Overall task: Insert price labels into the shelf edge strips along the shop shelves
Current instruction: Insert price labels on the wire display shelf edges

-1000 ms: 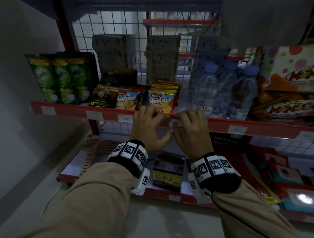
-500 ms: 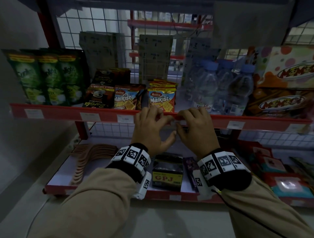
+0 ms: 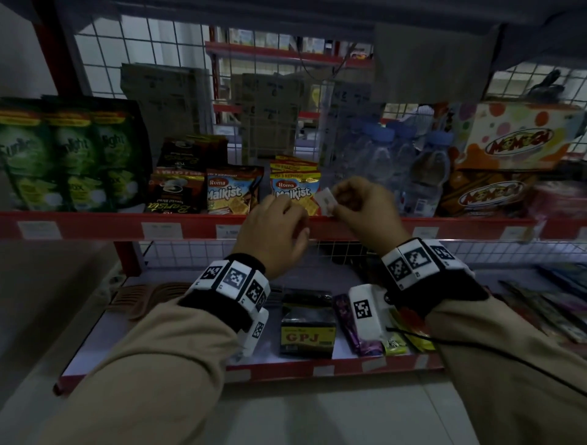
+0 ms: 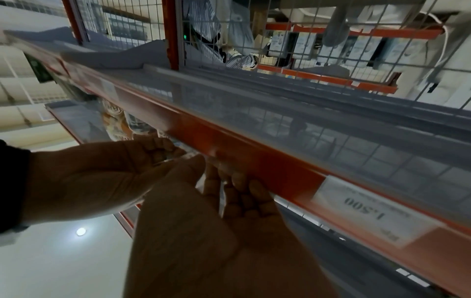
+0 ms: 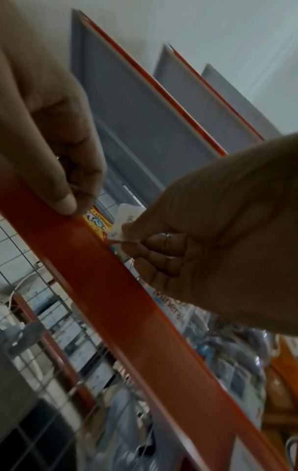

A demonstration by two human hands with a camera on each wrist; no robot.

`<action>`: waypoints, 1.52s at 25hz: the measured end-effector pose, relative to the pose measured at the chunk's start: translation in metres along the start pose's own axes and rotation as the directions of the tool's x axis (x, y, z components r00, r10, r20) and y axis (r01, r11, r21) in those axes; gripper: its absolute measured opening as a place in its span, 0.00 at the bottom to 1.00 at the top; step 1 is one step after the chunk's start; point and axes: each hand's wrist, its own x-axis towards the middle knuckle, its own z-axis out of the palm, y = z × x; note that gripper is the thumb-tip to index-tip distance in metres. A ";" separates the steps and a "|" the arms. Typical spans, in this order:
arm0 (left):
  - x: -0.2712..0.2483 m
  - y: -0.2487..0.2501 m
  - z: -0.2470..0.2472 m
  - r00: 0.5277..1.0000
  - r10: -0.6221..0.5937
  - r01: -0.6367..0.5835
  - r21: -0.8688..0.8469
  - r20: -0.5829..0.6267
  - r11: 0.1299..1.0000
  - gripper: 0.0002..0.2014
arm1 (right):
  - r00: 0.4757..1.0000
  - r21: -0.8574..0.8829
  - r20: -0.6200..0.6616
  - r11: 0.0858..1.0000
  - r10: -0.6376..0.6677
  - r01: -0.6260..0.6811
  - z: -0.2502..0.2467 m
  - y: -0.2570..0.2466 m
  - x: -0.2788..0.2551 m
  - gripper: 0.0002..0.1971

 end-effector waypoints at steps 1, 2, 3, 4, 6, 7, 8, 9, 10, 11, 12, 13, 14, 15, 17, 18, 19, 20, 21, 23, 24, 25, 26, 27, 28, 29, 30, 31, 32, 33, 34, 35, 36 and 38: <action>0.001 0.000 -0.001 1.000 -0.021 0.021 -0.029 -0.008 0.999 0.08 | 0.999 0.071 0.002 0.997 0.036 -0.036 0.003 -0.002 0.000 0.11; 0.002 0.000 -0.001 0.998 -0.052 0.050 -0.077 -0.028 0.996 0.08 | 0.998 0.126 -0.004 0.990 0.066 -0.065 0.006 -0.004 0.000 0.13; 0.002 0.000 -0.001 0.994 -0.089 0.081 -0.137 -0.055 0.987 0.09 | 0.995 0.177 -0.024 0.980 0.097 -0.091 0.008 -0.006 -0.001 0.15; 0.002 0.000 -0.001 0.989 -0.123 0.106 -0.189 -0.083 0.976 0.11 | 0.991 0.231 -0.046 0.966 0.129 -0.115 0.008 -0.007 -0.002 0.16; 0.001 0.001 0.001 0.980 -0.164 0.134 -0.243 -0.109 0.961 0.15 | 0.983 0.339 -0.053 0.929 0.176 -0.148 0.007 -0.008 -0.004 0.17; 0.001 0.002 0.001 0.979 -0.173 0.143 -0.245 -0.106 0.959 0.16 | 0.982 0.385 -0.033 0.908 0.189 -0.162 0.007 -0.009 -0.006 0.17; 0.001 0.002 0.003 0.979 -0.178 0.149 -0.241 -0.103 0.959 0.17 | 0.982 0.421 -0.003 0.891 0.190 -0.171 0.009 -0.009 -0.007 0.17; 0.001 0.002 0.004 0.979 -0.176 0.147 -0.236 -0.105 0.960 0.17 | 0.982 0.447 0.026 0.877 0.185 -0.177 0.011 -0.009 -0.009 0.16; 0.001 0.001 0.005 0.979 -0.169 0.139 -0.234 -0.112 0.962 0.17 | 0.983 0.468 0.047 0.865 0.178 -0.179 0.014 -0.010 -0.012 0.16; 0.000 0.001 0.006 0.979 -0.161 0.131 -0.230 -0.121 0.964 0.16 | 0.983 0.489 0.061 0.853 0.173 -0.181 0.018 -0.010 -0.014 0.16; -0.001 0.000 0.007 0.979 -0.157 0.125 -0.226 -0.129 0.966 0.14 | 0.983 0.511 0.073 0.840 0.170 -0.183 0.021 -0.010 -0.015 0.17; -0.001 -0.002 0.008 0.979 -0.153 0.121 -0.222 -0.132 0.968 0.13 | 0.982 0.528 0.085 0.829 0.166 -0.186 0.024 -0.009 -0.017 0.16; -0.002 -0.003 0.009 0.980 -0.146 0.115 -0.217 -0.135 0.969 0.11 | 0.983 0.535 0.090 0.825 0.159 -0.183 0.026 -0.008 -0.019 0.16; -0.002 -0.004 0.010 0.981 -0.137 0.106 -0.210 -0.138 0.972 0.10 | 0.986 0.521 0.081 0.837 0.146 -0.167 0.027 -0.007 -0.020 0.14; -0.001 -0.004 0.009 0.984 -0.114 0.087 -0.189 -0.134 0.978 0.08 | 0.996 0.415 0.001 0.907 0.086 -0.078 0.027 -0.005 -0.021 0.08; -0.001 -0.003 0.008 0.986 -0.104 0.080 -0.177 -0.127 0.981 0.08 | 0.998 0.316 -0.054 0.949 0.033 -0.015 0.026 -0.003 -0.021 0.05; -0.001 -0.003 0.006 0.988 -0.095 0.074 -0.167 -0.118 0.983 0.08 | 0.994 0.198 -0.101 0.979 -0.030 0.050 0.024 -0.002 -0.020 0.04; -0.002 -0.003 0.004 0.991 -0.086 0.068 -0.161 -0.104 0.985 0.08 | 0.988 0.080 -0.127 0.991 -0.094 0.104 0.021 -0.001 -0.019 0.05; -0.002 -0.003 0.002 0.993 -0.073 0.058 -0.160 -0.089 0.985 0.08 | 0.982 -0.021 -0.128 0.990 -0.141 0.139 0.019 -0.001 -0.017 0.07; -0.001 -0.004 -0.004 0.997 -0.055 0.046 -0.164 -0.051 0.985 0.09 | 0.979 -0.126 -0.095 0.978 -0.181 0.168 0.016 0.001 -0.017 0.08; 0.000 -0.005 -0.006 0.998 -0.050 0.045 -0.149 -0.028 0.988 0.10 | 0.976 -0.134 -0.099 0.974 -0.194 0.180 0.016 0.003 -0.017 0.09; 0.000 -0.007 -0.009 0.999 -0.048 0.047 -0.124 -0.006 0.991 0.10 | 0.972 -0.127 -0.124 0.974 -0.201 0.185 0.016 0.004 -0.017 0.09; 0.000 -0.008 -0.011 0.999 -0.049 0.050 -0.099 0.014 0.994 0.10 | 0.968 -0.116 -0.162 0.977 -0.194 0.176 0.016 0.005 -0.017 0.09; 0.000 -0.009 -0.013 0.998 -0.056 0.059 -0.087 0.035 0.994 0.10 | 0.965 -0.108 -0.198 0.982 -0.175 0.156 0.016 0.006 -0.016 0.08; 0.000 -0.010 -0.015 0.996 -0.066 0.070 -0.090 0.053 0.993 0.09 | 0.963 -0.104 -0.221 0.986 -0.153 0.132 0.016 0.008 -0.015 0.06; 0.000 -0.011 -0.016 0.995 -0.077 0.084 -0.104 0.067 0.991 0.09 | 0.965 -0.108 -0.227 0.988 -0.135 0.113 0.016 0.009 -0.014 0.05; 0.000 -0.011 -0.018 0.993 -0.094 0.102 -0.123 0.074 0.987 0.09 | 0.968 -0.117 -0.215 0.988 -0.128 0.105 0.018 0.009 -0.014 0.04; 0.000 -0.010 -0.020 0.991 -0.109 0.119 -0.143 0.074 0.983 0.09 | 0.972 -0.128 -0.195 0.986 -0.130 0.106 0.019 0.010 -0.014 0.04; 0.000 -0.009 -0.020 0.991 -0.115 0.125 -0.155 0.071 0.980 0.10 | 0.974 -0.140 -0.176 0.983 -0.139 0.115 0.021 0.010 -0.015 0.04; -0.001 -0.008 -0.021 0.992 -0.106 0.116 -0.147 0.070 0.982 0.11 | 0.975 -0.152 -0.158 0.980 -0.153 0.129 0.022 0.009 -0.016 0.04; -0.002 -0.006 -0.021 0.993 -0.084 0.093 -0.119 0.078 0.988 0.11 | 0.976 -0.164 -0.143 0.976 -0.167 0.143 0.022 0.009 -0.016 0.04; -0.003 -0.005 -0.020 0.994 -0.061 0.069 -0.082 0.094 0.994 0.11 | 0.975 -0.175 -0.129 0.972 -0.181 0.157 0.023 0.010 -0.016 0.05; -0.004 -0.005 -0.019 0.993 -0.047 0.052 -0.046 0.109 0.998 0.11 | 0.974 -0.192 -0.115 0.966 -0.196 0.172 0.023 0.010 -0.016 0.04; -0.004 -0.005 -0.017 0.991 -0.047 0.046 0.012 0.126 0.999 0.10 | 0.967 -0.253 -0.084 0.944 -0.240 0.212 0.025 0.011 -0.016 0.04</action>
